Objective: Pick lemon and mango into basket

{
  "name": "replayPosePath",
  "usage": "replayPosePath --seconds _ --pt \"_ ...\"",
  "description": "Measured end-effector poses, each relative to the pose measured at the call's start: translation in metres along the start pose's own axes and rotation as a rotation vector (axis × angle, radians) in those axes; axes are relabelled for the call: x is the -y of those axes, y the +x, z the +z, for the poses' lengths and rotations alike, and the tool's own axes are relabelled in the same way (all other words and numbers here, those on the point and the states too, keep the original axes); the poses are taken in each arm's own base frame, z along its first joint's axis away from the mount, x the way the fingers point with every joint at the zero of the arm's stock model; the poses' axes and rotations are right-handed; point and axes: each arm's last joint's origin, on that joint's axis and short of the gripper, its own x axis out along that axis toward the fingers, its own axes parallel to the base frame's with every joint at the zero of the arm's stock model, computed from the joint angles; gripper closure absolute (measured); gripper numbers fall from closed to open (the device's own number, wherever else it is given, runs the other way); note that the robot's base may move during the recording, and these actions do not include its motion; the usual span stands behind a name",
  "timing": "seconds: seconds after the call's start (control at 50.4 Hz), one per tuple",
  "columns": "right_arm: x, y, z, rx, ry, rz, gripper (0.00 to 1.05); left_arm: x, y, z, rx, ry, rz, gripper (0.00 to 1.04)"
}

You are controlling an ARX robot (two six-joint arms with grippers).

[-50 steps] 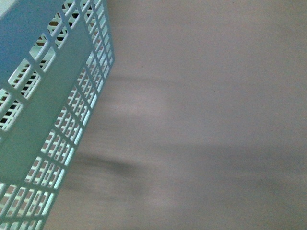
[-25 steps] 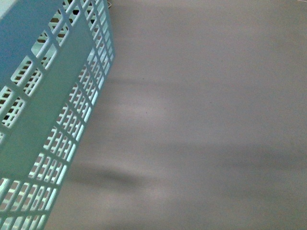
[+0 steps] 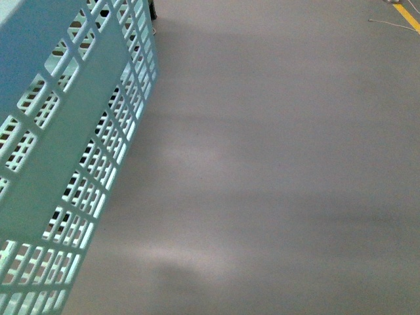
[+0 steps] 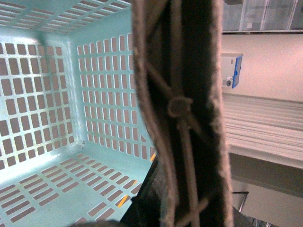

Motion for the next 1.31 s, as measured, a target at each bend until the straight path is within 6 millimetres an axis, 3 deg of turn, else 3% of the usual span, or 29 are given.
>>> replayPosePath --seconds 1.309 --pt "0.0000 0.0000 0.0000 0.000 0.000 0.000 0.09 0.0004 -0.0001 0.0000 0.000 0.000 -0.001 1.00"
